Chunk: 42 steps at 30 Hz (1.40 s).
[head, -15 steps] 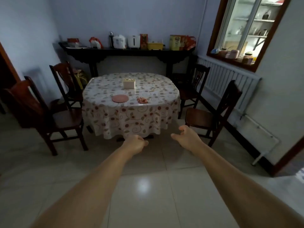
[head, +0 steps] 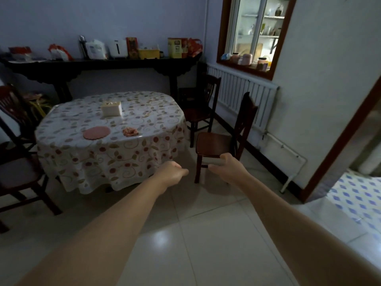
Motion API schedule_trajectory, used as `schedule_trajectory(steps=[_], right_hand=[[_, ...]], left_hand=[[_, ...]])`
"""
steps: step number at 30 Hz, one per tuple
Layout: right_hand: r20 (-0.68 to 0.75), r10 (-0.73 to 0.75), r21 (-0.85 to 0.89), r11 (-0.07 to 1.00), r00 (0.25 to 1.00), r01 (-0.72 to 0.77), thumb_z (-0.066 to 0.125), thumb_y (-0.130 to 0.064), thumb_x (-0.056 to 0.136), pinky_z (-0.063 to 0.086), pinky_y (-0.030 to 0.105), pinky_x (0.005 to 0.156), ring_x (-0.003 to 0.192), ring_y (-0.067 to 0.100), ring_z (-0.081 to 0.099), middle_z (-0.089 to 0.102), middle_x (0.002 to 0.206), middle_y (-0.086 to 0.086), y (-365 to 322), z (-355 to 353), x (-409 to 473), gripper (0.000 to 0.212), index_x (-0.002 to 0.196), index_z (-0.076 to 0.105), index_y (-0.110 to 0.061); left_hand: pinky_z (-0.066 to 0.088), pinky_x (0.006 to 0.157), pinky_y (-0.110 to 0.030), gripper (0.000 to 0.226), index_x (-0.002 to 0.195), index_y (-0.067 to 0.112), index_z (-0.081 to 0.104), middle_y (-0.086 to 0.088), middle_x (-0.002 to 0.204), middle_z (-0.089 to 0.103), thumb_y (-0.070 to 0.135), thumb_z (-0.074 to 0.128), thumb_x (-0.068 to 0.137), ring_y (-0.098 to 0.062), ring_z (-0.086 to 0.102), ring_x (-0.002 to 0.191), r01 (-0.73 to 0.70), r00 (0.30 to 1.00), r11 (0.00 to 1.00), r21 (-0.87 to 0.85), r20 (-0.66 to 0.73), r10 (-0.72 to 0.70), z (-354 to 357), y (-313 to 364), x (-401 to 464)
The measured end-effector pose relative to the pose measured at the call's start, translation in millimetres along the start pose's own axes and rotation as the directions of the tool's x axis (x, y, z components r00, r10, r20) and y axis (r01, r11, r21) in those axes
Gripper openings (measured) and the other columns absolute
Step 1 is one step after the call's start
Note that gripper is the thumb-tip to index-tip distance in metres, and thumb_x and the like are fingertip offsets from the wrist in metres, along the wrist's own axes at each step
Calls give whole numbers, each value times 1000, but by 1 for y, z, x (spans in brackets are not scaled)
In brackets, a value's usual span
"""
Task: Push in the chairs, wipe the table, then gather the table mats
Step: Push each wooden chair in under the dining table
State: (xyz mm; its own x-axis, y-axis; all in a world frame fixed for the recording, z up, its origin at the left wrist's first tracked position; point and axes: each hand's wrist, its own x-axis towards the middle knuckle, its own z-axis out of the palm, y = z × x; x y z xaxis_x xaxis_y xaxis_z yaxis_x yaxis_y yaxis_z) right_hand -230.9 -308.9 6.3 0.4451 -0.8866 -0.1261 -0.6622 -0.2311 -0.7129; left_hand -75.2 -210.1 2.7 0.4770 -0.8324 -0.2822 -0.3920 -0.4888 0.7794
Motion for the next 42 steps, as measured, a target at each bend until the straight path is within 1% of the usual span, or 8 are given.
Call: schedule_trajectory(steps=[8,11,15,22,28,31,36,42], right_hand=[[-2,47,-1,999,999,-47,61,-40,88,38,27,86,127,26,44,38,144,11,77,-101,129,74,146,27,-10],[-14,54,-22,998,998,-54,61,-41,88,35,26,86,128,26,42,37,145,11,100,-132,174,74,145,27,-10],[3,80,-49,996,997,-80,59,-44,88,34,25,83,128,26,42,36,145,11,128,-165,247,75,146,26,-11],[-38,77,-79,994,996,-80,61,-41,88,39,29,90,132,27,39,31,150,12,153,-221,389,76,147,25,-11],[-39,104,-78,991,994,-107,59,-40,90,42,33,93,129,28,40,36,145,13,172,-271,509,69,144,29,-8],[-12,114,-55,992,993,-114,58,-39,92,38,29,90,131,27,39,33,148,13,188,-295,559,73,147,22,-8],[10,122,-21,992,992,-122,59,-42,90,40,29,91,130,26,40,32,149,10,227,-330,654,77,148,20,-10],[163,20,3,1000,986,-21,59,-46,88,34,29,107,136,24,32,25,154,10,280,-369,787,84,150,16,-10]], left_hand=[[35,69,-32,30,66,25,39,-10,95,51,28,54,92,-23,56,92,-16,1000,1000,14,18,16,88,108,127],[39,81,-32,26,69,23,45,-9,99,53,30,55,91,-24,56,97,-6,999,999,49,50,4,110,141,166],[41,101,-36,46,127,6,51,-11,127,54,34,57,90,-26,52,115,5,998,998,68,56,-8,135,181,234],[40,104,-40,55,137,8,42,-10,138,48,35,56,91,-26,50,122,-34,994,997,66,104,27,173,245,386],[46,95,-36,30,112,8,57,-6,111,56,30,55,92,-25,56,104,-68,986,995,72,157,57,203,320,522],[45,86,-31,43,125,5,51,-8,117,54,30,56,91,-24,56,103,-55,989,995,88,143,42,226,356,577],[46,81,-32,23,69,20,51,0,79,51,23,56,91,-13,52,71,-47,991,989,139,132,28,272,399,670],[41,63,-26,29,73,5,60,-6,72,56,28,56,90,-23,59,74,101,994,980,172,34,-109,323,437,771]])
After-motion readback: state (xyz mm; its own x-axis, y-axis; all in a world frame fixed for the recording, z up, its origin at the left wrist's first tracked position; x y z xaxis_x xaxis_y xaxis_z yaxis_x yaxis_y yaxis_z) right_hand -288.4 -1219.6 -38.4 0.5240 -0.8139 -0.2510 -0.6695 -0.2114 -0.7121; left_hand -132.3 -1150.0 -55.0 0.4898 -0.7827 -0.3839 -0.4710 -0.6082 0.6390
